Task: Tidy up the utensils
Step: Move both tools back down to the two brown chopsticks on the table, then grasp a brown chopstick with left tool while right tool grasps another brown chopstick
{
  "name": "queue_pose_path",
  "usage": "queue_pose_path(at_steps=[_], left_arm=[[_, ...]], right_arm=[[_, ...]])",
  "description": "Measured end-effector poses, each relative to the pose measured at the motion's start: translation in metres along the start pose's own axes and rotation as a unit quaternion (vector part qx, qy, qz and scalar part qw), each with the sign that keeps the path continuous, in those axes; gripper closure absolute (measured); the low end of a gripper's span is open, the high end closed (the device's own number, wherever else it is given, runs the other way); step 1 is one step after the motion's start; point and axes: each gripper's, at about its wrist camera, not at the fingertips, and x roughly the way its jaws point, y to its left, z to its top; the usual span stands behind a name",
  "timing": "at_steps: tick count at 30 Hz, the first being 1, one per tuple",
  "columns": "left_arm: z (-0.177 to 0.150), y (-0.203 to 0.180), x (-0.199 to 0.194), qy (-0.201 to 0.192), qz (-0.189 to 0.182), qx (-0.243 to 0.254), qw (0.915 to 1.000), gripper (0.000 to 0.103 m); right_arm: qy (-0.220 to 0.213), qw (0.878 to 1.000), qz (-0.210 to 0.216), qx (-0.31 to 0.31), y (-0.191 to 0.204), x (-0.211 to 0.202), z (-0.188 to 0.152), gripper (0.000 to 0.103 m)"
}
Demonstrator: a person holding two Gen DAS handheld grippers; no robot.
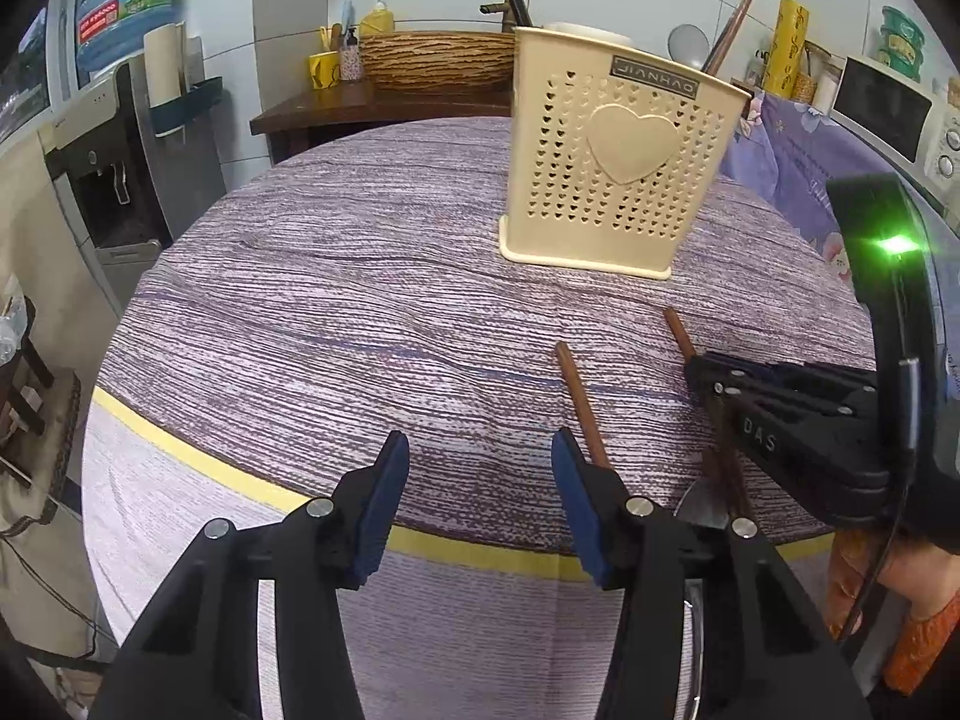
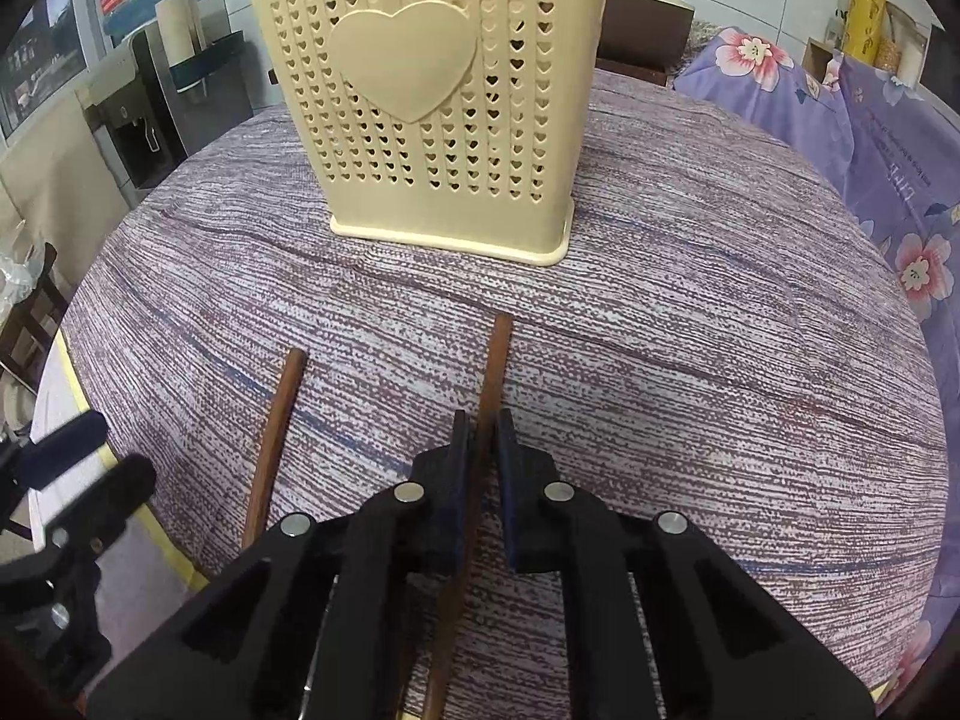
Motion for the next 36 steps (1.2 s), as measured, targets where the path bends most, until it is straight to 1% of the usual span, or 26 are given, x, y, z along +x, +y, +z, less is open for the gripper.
queue_pose_path(at_steps=[1,4,9,15,19,22,24,26,31,36], left_arm=[[0.0,-0.002,0.001,0.002,-0.003,0.0,1.0,0.055],[0.003,-0.008,0.006,0.01,-0.016,-0.001,0.9998,0.058],[0.008,-0.021,0.018,0.026,-0.029,0.005,0.9992,0.067],[0.012,-0.036,0.033,0.051,-0.027,0.02,0.9981,0.076],[0.012,-0.045,0.043,0.062,-0.016,0.027,0.9976,0.081],[0.014,-0.047,0.045,0.057,-0.004,0.025,0.998,0.085],[0.015,-0.046,0.046,0.056,0.0,0.023,0.9981,0.09],[0.016,-0.044,0.048,0.054,0.004,0.022,0.9983,0.092],[0.021,-0.043,0.051,0.05,0.008,0.021,0.9985,0.093],[0.027,-0.034,0.046,0.04,-0.001,0.009,0.9991,0.093]], right_arm=[[-0.001,1.0,0.003,0.002,-0.001,-0.001,0.0,0.094],[-0.022,1.0,0.003,0.007,-0.005,-0.012,-0.001,0.095],[-0.057,0.998,0.002,0.018,-0.016,-0.04,-0.005,0.095],[-0.078,0.996,0.008,0.029,-0.026,-0.063,-0.01,0.095],[-0.087,0.996,0.013,0.035,-0.027,-0.071,-0.013,0.095],[-0.093,0.995,0.011,0.035,-0.027,-0.076,-0.013,0.095],[-0.096,0.995,0.011,0.037,-0.027,-0.078,-0.013,0.095],[-0.098,0.994,0.01,0.037,-0.027,-0.078,-0.013,0.095],[-0.1,0.994,0.011,0.039,-0.028,-0.079,-0.014,0.095],[-0.107,0.993,0.022,0.044,-0.031,-0.082,-0.014,0.095]])
